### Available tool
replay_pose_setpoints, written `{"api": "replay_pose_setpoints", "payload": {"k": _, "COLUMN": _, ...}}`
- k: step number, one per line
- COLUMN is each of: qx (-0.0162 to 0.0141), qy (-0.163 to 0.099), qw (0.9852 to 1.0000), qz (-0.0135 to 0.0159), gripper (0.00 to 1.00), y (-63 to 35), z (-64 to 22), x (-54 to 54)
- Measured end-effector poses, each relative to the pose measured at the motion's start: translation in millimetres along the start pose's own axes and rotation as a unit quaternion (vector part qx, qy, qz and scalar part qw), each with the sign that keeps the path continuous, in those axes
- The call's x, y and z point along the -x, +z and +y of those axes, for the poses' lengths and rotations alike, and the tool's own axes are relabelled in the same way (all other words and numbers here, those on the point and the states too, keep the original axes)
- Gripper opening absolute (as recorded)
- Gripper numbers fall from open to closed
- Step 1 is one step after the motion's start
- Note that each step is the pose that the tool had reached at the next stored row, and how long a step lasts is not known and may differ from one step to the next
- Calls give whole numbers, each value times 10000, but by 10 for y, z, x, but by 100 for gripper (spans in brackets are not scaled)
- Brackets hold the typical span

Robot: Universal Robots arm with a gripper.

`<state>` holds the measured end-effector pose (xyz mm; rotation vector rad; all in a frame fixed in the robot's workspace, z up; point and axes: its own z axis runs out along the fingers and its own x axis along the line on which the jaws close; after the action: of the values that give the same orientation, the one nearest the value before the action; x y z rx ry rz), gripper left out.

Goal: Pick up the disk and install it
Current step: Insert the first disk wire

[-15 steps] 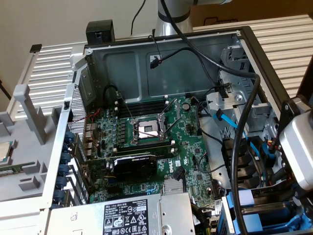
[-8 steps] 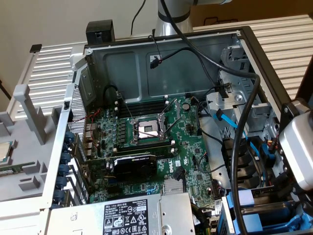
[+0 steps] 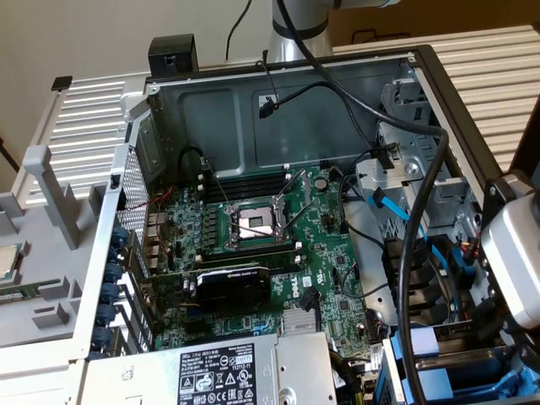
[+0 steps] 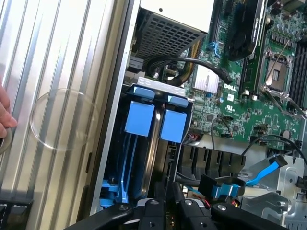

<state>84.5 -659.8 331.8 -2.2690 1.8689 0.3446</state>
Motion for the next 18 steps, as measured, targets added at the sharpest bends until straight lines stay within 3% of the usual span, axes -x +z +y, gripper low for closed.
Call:
{"api": "replay_pose_setpoints", "payload": {"k": 7, "qx": 7, "qy": 2, "qw": 10000, "qz": -2, "gripper": 17, "y": -6, "z": 2, "x": 1}}
{"api": "replay_pose_setpoints", "payload": {"k": 18, "qx": 8, "qy": 2, "qw": 10000, "qz": -7, "gripper": 17, "y": -105, "z": 6, "x": 35}}
